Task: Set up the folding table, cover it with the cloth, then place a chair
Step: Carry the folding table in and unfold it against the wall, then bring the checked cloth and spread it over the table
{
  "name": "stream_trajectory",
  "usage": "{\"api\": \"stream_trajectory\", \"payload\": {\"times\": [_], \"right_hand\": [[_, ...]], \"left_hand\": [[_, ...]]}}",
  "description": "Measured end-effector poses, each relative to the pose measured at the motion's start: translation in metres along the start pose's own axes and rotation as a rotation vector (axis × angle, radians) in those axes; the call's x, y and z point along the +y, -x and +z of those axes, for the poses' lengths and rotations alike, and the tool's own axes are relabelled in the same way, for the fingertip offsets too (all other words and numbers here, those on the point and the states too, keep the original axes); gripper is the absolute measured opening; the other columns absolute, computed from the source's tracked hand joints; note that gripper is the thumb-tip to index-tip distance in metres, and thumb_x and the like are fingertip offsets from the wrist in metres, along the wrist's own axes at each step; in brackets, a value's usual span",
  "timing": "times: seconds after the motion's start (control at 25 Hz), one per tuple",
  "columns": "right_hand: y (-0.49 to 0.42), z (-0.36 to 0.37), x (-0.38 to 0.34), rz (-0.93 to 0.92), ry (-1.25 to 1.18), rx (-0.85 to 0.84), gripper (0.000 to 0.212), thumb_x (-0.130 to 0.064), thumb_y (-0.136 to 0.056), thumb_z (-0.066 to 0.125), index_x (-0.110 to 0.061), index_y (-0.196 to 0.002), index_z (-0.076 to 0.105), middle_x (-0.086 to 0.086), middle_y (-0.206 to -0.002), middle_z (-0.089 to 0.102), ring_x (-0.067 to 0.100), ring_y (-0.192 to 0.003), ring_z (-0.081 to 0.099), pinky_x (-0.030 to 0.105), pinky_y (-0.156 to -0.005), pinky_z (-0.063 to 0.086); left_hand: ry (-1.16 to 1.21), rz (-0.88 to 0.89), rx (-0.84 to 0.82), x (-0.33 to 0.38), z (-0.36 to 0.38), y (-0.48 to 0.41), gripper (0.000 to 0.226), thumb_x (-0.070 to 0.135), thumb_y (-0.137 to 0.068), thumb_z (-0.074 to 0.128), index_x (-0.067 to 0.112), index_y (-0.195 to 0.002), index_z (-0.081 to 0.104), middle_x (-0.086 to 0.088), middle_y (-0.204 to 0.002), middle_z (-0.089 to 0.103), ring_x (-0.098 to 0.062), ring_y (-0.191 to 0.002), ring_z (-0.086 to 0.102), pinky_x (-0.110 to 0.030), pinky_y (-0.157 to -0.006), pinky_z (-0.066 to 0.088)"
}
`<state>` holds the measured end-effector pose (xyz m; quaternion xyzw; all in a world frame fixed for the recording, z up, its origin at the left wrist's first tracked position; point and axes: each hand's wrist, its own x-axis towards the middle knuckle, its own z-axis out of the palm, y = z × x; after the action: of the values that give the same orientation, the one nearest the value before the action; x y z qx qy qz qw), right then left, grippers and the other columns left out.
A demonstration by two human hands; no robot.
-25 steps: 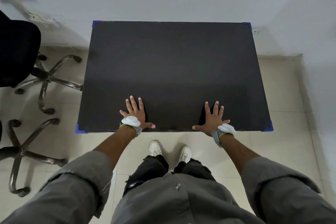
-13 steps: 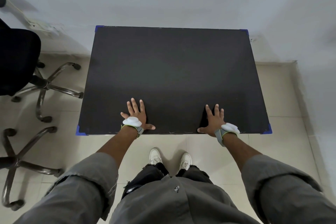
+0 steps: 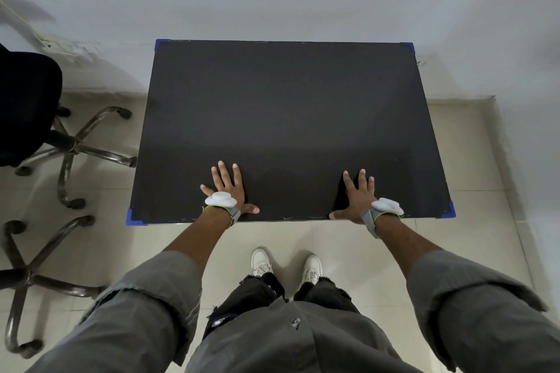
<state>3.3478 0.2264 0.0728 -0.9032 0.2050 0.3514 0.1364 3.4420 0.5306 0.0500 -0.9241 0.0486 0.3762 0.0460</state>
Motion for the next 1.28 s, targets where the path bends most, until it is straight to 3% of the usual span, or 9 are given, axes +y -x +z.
{"api": "stream_trajectory", "payload": {"times": [0.32,0.64,0.88,0.96,1.08,1.28], "right_hand": [[0.001,0.001,0.011,-0.038,0.011,-0.026,0.122,-0.056,-0.075,0.079,-0.030,-0.159,-0.005,0.008,-0.165,-0.020,0.040,-0.150,-0.014,0.055,-0.121,0.018],[0.035,0.042,0.021,-0.017,0.009,0.009,0.118,-0.058,-0.078,0.076,-0.031,-0.159,-0.005,0.004,-0.165,-0.021,0.033,-0.152,-0.013,0.060,-0.117,0.023],[0.060,0.074,0.028,-0.023,-0.053,0.054,0.111,-0.053,-0.080,0.074,-0.027,-0.160,0.002,0.005,-0.166,-0.016,0.032,-0.153,-0.009,0.056,-0.115,0.028],[0.076,0.082,0.034,-0.035,-0.118,0.046,0.099,-0.050,-0.085,0.070,-0.024,-0.160,0.010,0.005,-0.167,-0.010,0.031,-0.153,0.005,0.052,-0.115,0.032],[0.107,0.109,0.056,-0.029,-0.230,-0.021,0.078,-0.051,-0.094,0.060,-0.015,-0.156,0.027,0.009,-0.165,0.017,0.029,-0.146,0.029,0.041,-0.116,0.031],[0.185,0.171,0.138,0.168,-0.396,-0.041,0.067,-0.053,-0.097,0.054,-0.016,-0.150,0.037,0.009,-0.157,0.031,0.028,-0.140,0.038,0.040,-0.112,0.035]], "left_hand": [[-0.003,0.034,0.045,-0.005,0.001,0.006,0.137,0.074,-0.070,0.069,0.013,-0.154,-0.021,-0.021,-0.159,-0.027,-0.042,-0.149,-0.020,-0.070,-0.114,0.016],[-0.120,0.177,0.105,0.032,0.042,0.039,0.135,0.086,-0.071,0.051,0.001,-0.155,-0.012,-0.032,-0.159,-0.016,-0.051,-0.147,-0.010,-0.066,-0.116,0.017],[-0.254,0.452,0.176,0.068,0.066,0.059,0.119,0.081,-0.081,0.044,0.001,-0.156,-0.003,-0.030,-0.160,-0.009,-0.048,-0.149,-0.005,-0.061,-0.118,0.014],[-0.304,0.589,0.139,0.082,0.069,0.068,0.109,0.075,-0.086,0.044,0.005,-0.157,0.000,-0.025,-0.162,-0.011,-0.044,-0.151,-0.007,-0.059,-0.119,0.012],[-0.413,0.797,0.057,0.113,0.073,0.089,0.095,0.068,-0.092,0.042,0.011,-0.158,0.007,-0.016,-0.165,-0.010,-0.034,-0.153,-0.007,-0.056,-0.121,0.009],[-0.586,0.948,-0.010,0.189,0.107,0.137,0.089,0.068,-0.092,0.042,0.015,-0.157,0.014,-0.008,-0.167,-0.001,-0.025,-0.154,-0.003,-0.052,-0.122,0.011]]}}
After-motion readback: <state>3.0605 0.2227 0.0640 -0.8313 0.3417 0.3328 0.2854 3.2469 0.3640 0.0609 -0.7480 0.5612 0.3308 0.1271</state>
